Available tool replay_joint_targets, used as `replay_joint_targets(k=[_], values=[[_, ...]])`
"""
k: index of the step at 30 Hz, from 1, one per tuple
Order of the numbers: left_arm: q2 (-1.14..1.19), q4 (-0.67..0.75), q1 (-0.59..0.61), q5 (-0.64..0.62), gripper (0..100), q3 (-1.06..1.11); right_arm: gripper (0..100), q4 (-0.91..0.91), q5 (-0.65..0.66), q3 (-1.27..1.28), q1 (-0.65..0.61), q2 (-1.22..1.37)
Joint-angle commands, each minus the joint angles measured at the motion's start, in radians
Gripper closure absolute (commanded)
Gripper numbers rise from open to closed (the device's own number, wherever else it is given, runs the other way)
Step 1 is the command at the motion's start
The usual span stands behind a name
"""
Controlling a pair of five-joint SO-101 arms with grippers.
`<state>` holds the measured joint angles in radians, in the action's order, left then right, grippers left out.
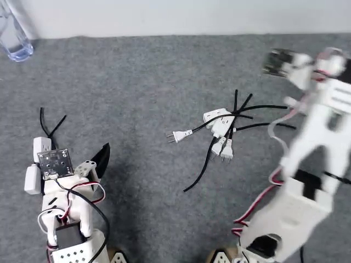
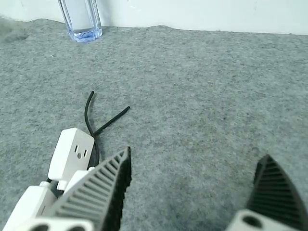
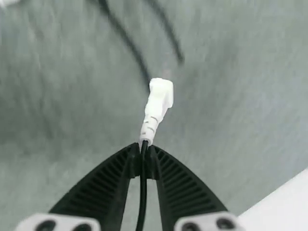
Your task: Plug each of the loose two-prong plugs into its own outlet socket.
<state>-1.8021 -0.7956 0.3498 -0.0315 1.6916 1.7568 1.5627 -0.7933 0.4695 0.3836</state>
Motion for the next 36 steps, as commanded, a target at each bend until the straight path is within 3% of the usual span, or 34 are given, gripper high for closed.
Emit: replay_joint_targets(k=[1,6,11,15,20,27,36], values=[[-0.012,0.006,-0.006,0.008,62,-0.007,98.9,0.036,0.095,0.018,0.174,-0.062],[-0.012,0.006,-0.006,0.006,62,-0.007,98.9,-0.008,0.173,0.140,0.318,-0.062],[-0.012,0.003,-0.006,0.006,62,-0.007,98.9,-0.145,0.172,0.339,0.355,-0.062],[-0.012,0.002,-0.006,0.006,62,-0.007,98.9,-0.280,0.164,0.489,0.331,-0.064],[-0.011,0.000,-0.006,0.006,62,-0.007,98.8,-0.444,-0.017,0.529,0.269,-0.064],[-0.011,0.000,-0.006,0.006,62,-0.007,98.8,-0.412,-0.063,0.523,0.166,-0.085],[-0.011,0.000,-0.006,0.006,62,-0.007,98.9,-0.463,-0.081,0.546,0.153,0.004]])
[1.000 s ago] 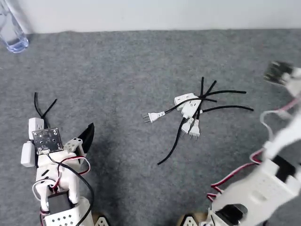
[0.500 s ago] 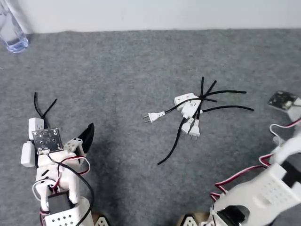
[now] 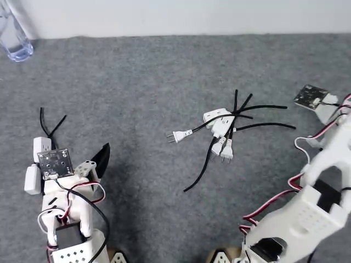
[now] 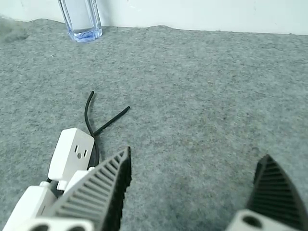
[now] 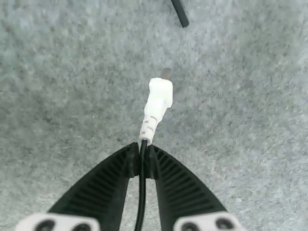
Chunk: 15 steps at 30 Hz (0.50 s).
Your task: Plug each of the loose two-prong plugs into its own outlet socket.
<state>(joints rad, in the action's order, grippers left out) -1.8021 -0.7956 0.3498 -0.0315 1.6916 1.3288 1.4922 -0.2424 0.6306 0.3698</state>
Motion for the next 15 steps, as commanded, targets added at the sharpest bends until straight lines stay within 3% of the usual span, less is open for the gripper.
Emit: replay_joint_targets(k=[1,6,12,15], values=[[-0.011,0.000,-0.006,0.006,62,-0.007,98.9,-0.045,-0.011,-0.005,-0.001,0.047],[-0.011,0.000,-0.018,0.006,62,-0.007,95.8,0.002,-0.003,-0.009,0.050,0.140],[-0.011,0.000,-0.034,0.006,62,-0.007,68.5,0.171,0.048,-0.011,0.056,0.088],[-0.011,0.000,-0.034,0.006,62,-0.007,62.6,0.223,0.051,-0.011,0.048,0.012]])
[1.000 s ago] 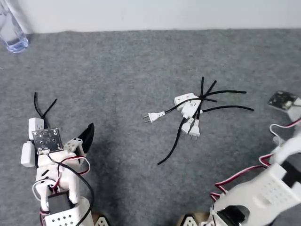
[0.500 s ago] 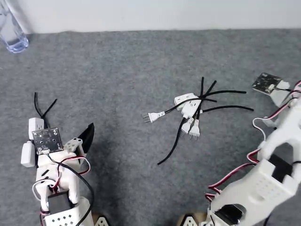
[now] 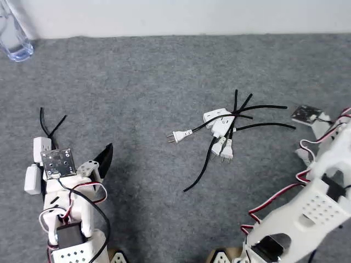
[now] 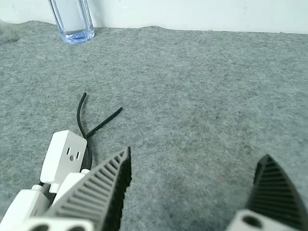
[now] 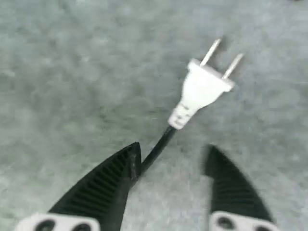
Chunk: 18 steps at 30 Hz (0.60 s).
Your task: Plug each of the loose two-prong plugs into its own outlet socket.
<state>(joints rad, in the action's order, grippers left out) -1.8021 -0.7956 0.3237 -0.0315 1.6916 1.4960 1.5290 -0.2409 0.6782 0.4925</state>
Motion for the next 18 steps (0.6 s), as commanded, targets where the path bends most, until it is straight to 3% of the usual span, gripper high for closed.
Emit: replay_joint_targets(k=[1,6,12,18], values=[[-0.011,0.000,-0.008,0.006,62,-0.007,62.3,0.067,0.014,-0.012,-0.002,-0.145],[-0.011,0.000,-0.008,0.006,62,-0.007,62.3,0.108,0.011,-0.008,-0.077,-0.280],[-0.011,0.000,-0.006,0.006,62,-0.007,62.3,0.150,-0.025,-0.011,-0.280,-0.340],[-0.011,-0.006,-0.006,0.008,62,-0.007,62.3,-0.093,-0.235,-0.012,-0.464,-0.337]])
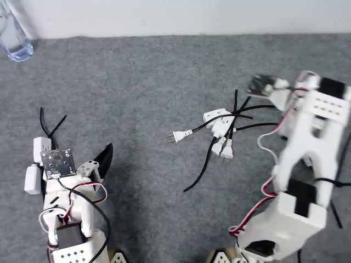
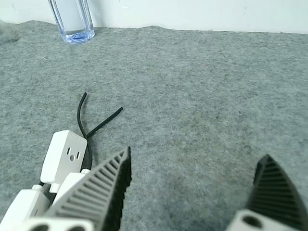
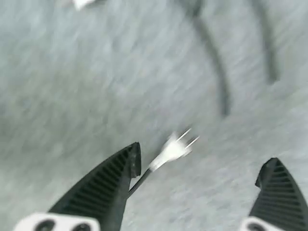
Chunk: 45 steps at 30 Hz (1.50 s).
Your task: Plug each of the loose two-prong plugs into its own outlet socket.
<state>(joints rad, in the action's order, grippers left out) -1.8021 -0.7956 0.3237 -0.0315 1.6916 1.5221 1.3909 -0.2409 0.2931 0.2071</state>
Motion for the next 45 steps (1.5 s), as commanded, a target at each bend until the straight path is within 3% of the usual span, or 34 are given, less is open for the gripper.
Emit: replay_joint_targets(k=[1,5,12,27,45], values=[[-0.011,-0.006,-0.006,0.008,62,-0.007,62.3,-0.168,-0.137,-0.011,-0.104,-0.050],[-0.011,-0.002,-0.006,0.008,62,-0.007,62.3,-0.341,-0.245,-0.008,-0.185,0.004],[-0.011,0.000,-0.011,0.044,62,-0.007,62.3,-0.492,-0.250,-0.038,-0.208,0.217],[-0.011,0.014,-0.011,0.046,62,-0.007,62.3,-0.501,-0.250,-0.275,-0.220,0.526],[-0.011,0.011,-0.012,0.046,62,-0.007,62.3,-0.053,-0.250,-0.371,-0.303,0.255]])
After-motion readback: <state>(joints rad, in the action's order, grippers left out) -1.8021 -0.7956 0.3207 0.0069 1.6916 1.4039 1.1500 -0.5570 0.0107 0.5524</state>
